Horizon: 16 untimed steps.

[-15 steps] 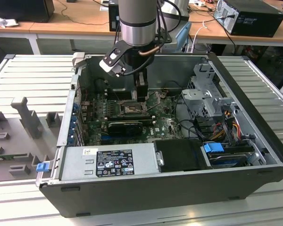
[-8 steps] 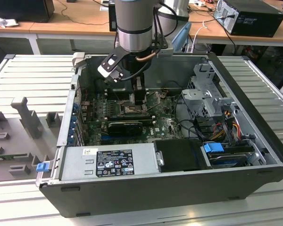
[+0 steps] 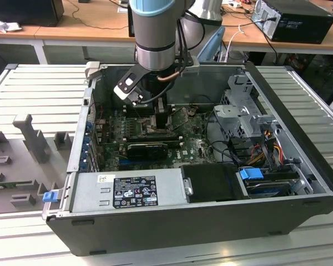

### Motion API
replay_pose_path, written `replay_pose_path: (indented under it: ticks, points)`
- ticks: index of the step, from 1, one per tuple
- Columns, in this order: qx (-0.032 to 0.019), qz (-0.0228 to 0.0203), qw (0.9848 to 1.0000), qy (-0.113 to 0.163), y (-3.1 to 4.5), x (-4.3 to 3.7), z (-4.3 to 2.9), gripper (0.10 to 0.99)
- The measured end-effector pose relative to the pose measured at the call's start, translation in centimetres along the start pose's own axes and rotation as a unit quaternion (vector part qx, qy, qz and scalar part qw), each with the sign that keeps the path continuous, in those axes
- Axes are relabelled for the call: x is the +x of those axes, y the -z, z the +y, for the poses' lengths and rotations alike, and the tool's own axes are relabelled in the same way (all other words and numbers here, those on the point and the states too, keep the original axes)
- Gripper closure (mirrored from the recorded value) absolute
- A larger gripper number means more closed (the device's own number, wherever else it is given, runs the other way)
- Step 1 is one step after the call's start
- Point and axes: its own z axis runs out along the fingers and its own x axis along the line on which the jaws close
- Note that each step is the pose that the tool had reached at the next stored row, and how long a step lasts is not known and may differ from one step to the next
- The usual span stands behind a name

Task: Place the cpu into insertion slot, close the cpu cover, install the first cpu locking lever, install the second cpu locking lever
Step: 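Place the cpu into insertion slot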

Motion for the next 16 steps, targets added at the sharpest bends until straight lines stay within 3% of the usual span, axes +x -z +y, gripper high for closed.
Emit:
replay_pose_path:
  ticks: [5, 11, 16]
  points:
    - [0.0001, 0.0011, 1.0, 0.003, -1.13, 0.79, -0.39, 0.565]
    - [0.0001, 0.0012, 1.0, 0.003, -1.97, 1.39, -0.9, 0.565]
    - [-0.0002, 0.0006, 1.0, -0.003, -2.81, 1.57, -1.02, 0.565]
